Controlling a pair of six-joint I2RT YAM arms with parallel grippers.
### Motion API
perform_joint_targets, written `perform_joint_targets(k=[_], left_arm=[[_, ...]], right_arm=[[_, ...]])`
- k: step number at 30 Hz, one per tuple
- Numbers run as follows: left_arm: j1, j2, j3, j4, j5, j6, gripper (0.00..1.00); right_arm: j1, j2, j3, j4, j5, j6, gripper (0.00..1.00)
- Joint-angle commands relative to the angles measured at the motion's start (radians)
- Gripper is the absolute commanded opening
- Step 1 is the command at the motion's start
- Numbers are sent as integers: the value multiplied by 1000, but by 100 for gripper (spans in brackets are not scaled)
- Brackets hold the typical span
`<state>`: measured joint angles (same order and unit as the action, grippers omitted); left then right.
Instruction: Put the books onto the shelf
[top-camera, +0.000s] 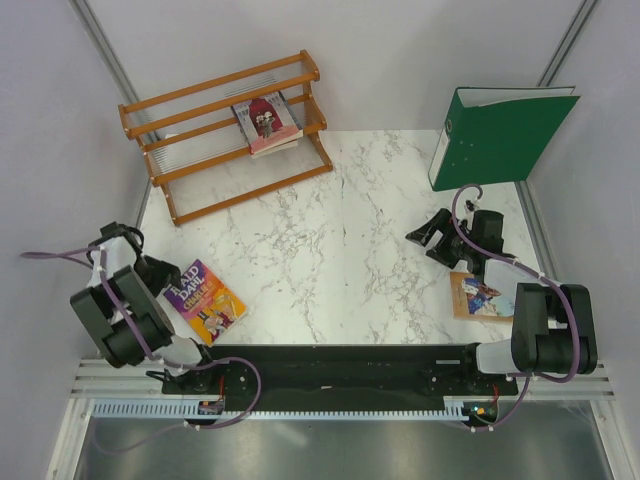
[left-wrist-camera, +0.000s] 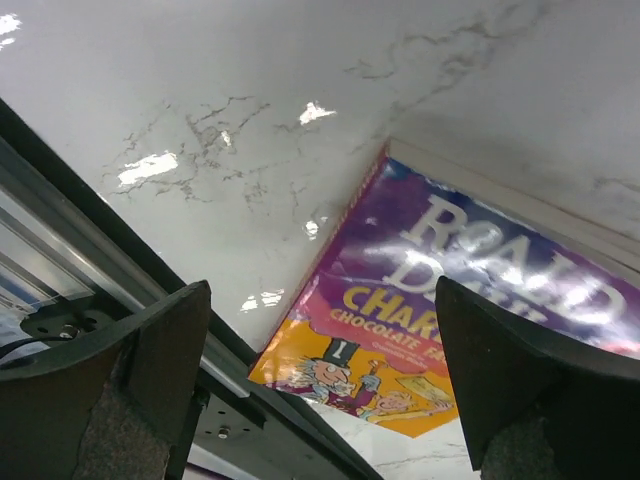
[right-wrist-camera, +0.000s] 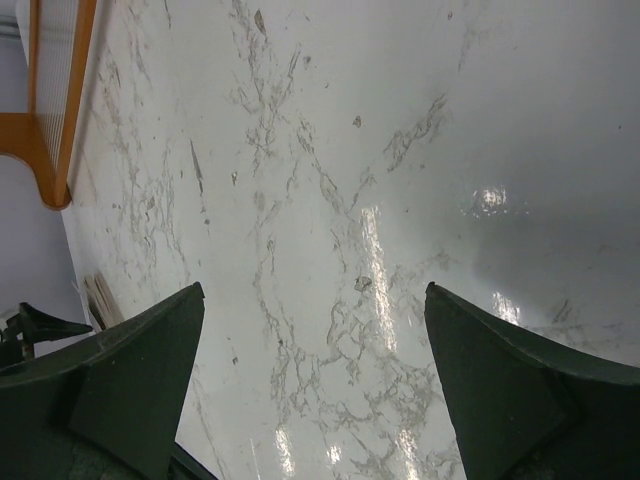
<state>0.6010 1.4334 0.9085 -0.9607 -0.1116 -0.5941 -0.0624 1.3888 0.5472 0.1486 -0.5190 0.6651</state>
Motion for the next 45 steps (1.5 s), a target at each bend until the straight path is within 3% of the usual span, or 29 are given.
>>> perform_joint_targets(k=[1,12,16,27,33,45], left_arm=[[8,140,23,-27,-11,-56,100],[-6,110,-143,201,188,-82,100],[-58,110,-183,249,236,-110,100],[-457,82,-203,316,273,-361,100],[-664,174,-132,338,282,-478,100],[-849,268,75,362,265,-529,100]], right_arm=[[-13,-4,20,42,-22,-5,98],[-28,12,13,46,-30,-9,98],[-28,7,11,48,-32,-9,98],[-16,21,5,108,-99,24,98],[119,41,54,78,-36,25,98],[467,187,105,224,59,198,98]])
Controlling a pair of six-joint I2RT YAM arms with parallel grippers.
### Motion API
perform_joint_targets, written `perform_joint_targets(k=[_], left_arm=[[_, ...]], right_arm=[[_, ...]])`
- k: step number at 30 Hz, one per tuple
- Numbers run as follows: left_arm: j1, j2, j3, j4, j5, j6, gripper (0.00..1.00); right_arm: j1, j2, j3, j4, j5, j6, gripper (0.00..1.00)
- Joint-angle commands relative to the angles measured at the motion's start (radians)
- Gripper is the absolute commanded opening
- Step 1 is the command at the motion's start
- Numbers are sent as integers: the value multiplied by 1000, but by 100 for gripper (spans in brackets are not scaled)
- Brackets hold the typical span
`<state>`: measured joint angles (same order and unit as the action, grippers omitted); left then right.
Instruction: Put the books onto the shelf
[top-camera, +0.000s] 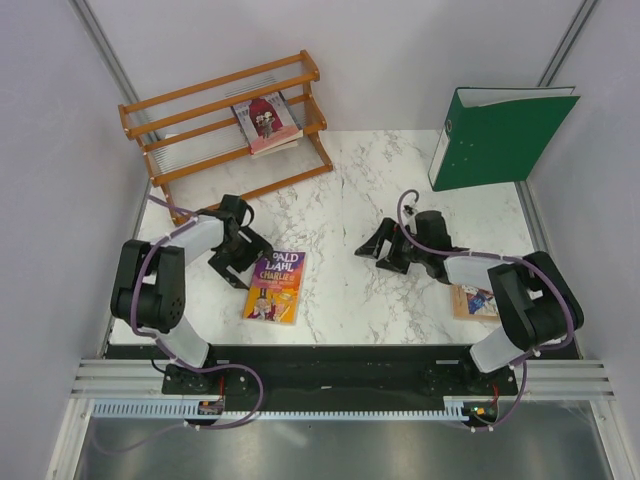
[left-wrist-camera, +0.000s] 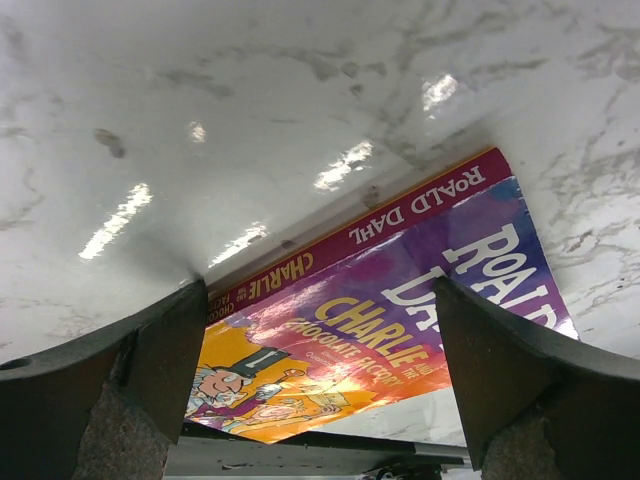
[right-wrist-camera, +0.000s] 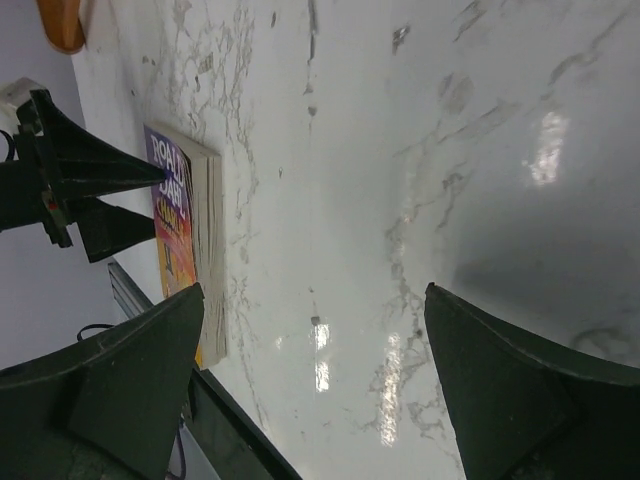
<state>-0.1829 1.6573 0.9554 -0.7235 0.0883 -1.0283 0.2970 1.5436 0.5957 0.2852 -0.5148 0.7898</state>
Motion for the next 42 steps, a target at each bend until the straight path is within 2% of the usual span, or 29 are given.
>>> perform_joint_targets(k=[1,6,9,14,17,20,21,23,25,26,29,32,36,42], left_arm=[[-72,48,34,128,68,-98,100],[-142,97,112,133,90,-105,99],[-193,134,166,133,87,-136,99],[-246,199,242,133,97,-164,99],[-265,211,262,134,105,-176,99],[-279,222,282,136,108,-179,99],[-283,225,287,136,113,-176,99],[-288,232,292,134,117,-176,99],[-290,231,293,136,119,-170,99],[-290,229,292,134,116,-159,99],[-290,208,284,128,93,-119,99],[-290,174,276,110,50,-57,99],[-290,40,250,99,-30,46,98],[-290,-180,158,134,-131,189,98]], right_arm=[[129,56,73,83,76,78,98],[243,144,142,103,99,114,98],[274,179,150,153,87,153,98],[310,219,188,125,105,161,98],[324,243,199,123,110,163,92],[337,268,204,160,110,187,78],[343,280,204,167,119,207,69],[352,286,204,192,122,216,66],[360,289,204,198,136,226,48],[360,286,204,198,142,224,28],[358,264,205,164,159,198,0],[350,227,216,115,180,154,0],[317,167,199,112,157,117,0],[243,78,148,210,46,81,1]])
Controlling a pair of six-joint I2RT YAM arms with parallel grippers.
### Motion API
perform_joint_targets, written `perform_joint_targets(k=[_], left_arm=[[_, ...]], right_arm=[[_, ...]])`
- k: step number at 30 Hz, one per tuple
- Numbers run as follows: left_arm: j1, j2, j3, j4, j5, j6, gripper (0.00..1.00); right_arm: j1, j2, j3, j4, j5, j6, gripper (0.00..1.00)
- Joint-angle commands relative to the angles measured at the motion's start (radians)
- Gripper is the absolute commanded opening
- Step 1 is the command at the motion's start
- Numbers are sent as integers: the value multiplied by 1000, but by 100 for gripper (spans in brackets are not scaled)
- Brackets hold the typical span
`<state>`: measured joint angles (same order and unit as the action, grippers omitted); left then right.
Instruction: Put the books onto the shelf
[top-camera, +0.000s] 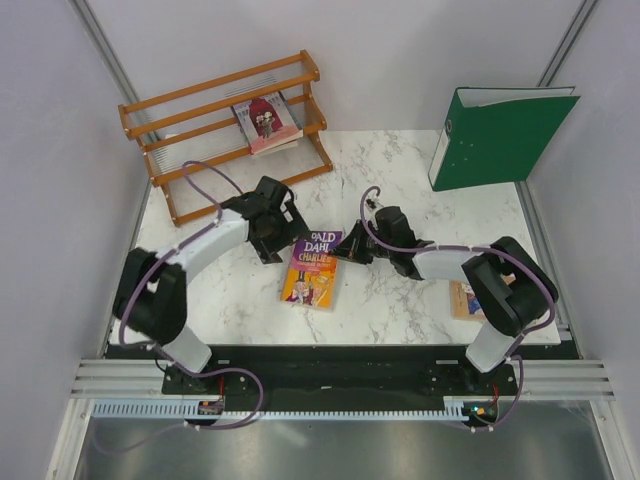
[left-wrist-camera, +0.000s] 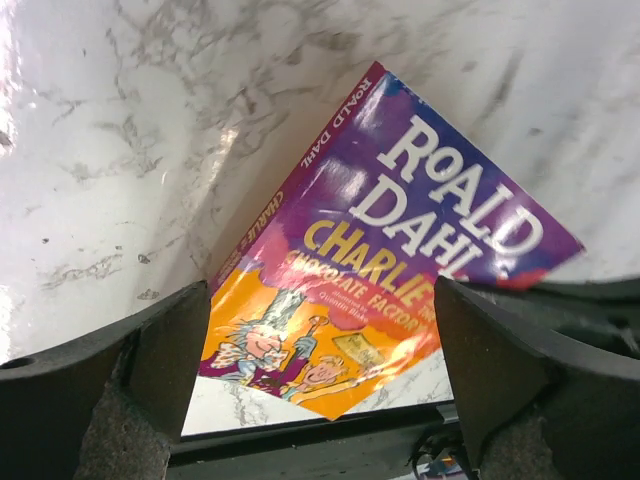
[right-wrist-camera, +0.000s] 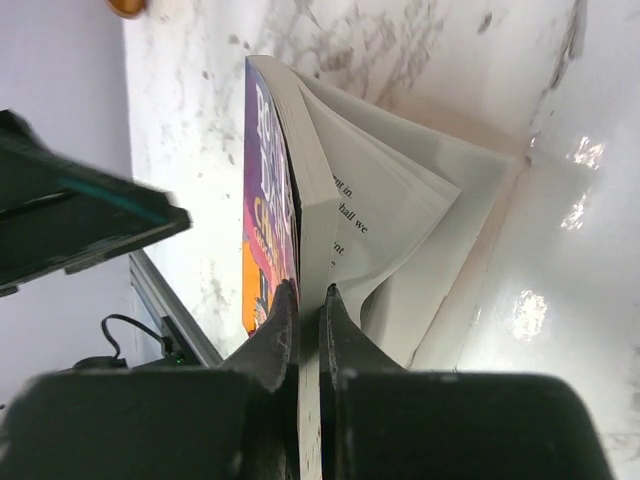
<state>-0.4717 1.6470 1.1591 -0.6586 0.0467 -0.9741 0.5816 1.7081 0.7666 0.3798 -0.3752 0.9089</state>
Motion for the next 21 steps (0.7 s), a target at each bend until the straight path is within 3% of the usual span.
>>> perform_joint_targets(k=[1,7,12,17,20,21], left_arm=[[-1,-235,-83,88,-94,153,98],[4,-481,-330,330,-21,233,96],[5,-697,-527,511,84,282,96],[5,-809,-595,566,171,341,94],[5,-846,-636,616,252,331,83],[5,-852,-656,623,266,321,74]], right_arm=[[-49,-94,-26,123,-108,-42,2],[-91,-128,-41,207,-237,-48,3],[-124,-108,-98,485,-376,85,3],[-155,-73,-134,681,-435,206,3],[-158,-53,-139,741,-442,249,3],[-160,-47,-139,749,-442,255,3]])
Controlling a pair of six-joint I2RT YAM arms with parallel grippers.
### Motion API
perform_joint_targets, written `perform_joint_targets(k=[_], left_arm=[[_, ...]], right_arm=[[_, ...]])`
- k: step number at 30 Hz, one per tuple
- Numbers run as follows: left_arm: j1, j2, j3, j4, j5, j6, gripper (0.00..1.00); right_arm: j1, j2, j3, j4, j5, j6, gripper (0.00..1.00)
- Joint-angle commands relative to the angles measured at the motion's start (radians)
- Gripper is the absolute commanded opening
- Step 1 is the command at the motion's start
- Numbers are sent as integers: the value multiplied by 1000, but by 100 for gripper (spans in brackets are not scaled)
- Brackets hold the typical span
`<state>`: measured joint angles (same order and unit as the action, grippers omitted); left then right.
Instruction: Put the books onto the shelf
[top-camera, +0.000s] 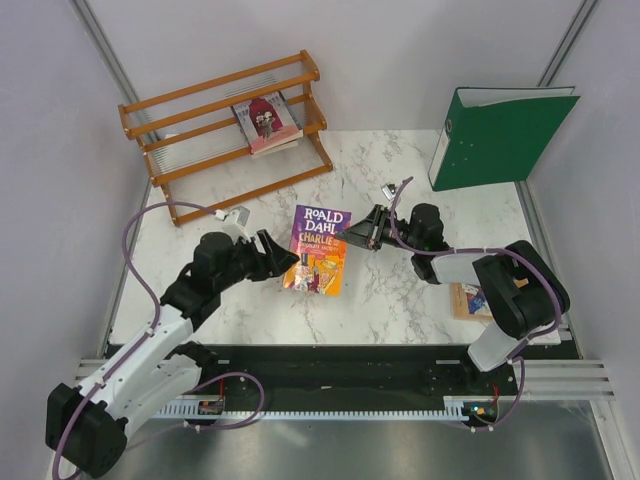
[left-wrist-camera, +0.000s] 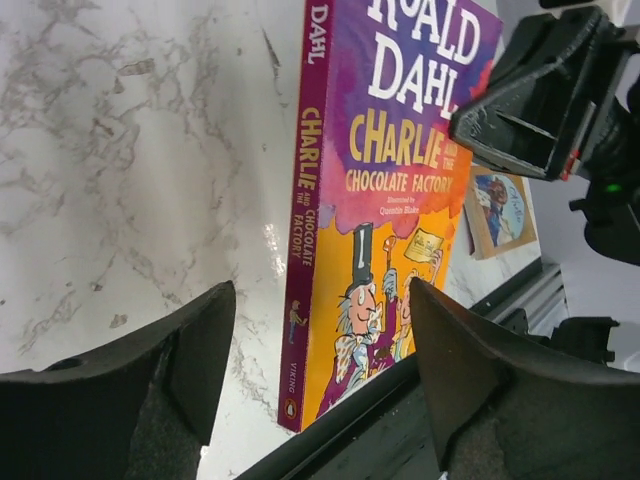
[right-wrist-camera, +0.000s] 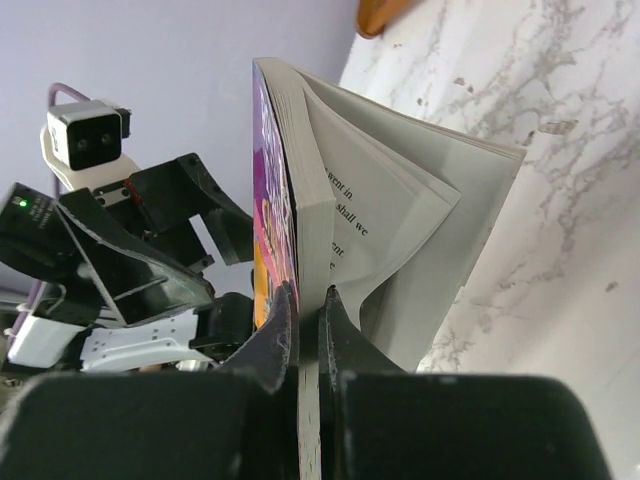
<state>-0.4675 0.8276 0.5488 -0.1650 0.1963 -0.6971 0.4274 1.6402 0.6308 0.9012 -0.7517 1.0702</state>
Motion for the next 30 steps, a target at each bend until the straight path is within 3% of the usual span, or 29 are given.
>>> perform_joint_targets(k=[1,12,22,25,28,29,30], left_arm=[[1,-35,-52,137,141,24,71],[0,-62,-102,114,258,-25,47],[0,-142,-66,-39,256,-12,46],[0,-137,-72,-42,273,-10,40],[0,-128,-84,-33,279,-19,18],[0,-125,-89,-27,276,-21,5],[0,-122,-90,-27,276,-22,3]], right_arm=[[-6,24,-5,237,-64,97,3],[-18,40,-17,268,-52,119,4],[-30,46,-26,269,-49,120,4],[-30,49,-25,271,-49,123,4],[-29,47,-25,271,-48,122,4],[-30,49,-25,271,-49,123,4],[-29,50,-25,271,-49,125,4]])
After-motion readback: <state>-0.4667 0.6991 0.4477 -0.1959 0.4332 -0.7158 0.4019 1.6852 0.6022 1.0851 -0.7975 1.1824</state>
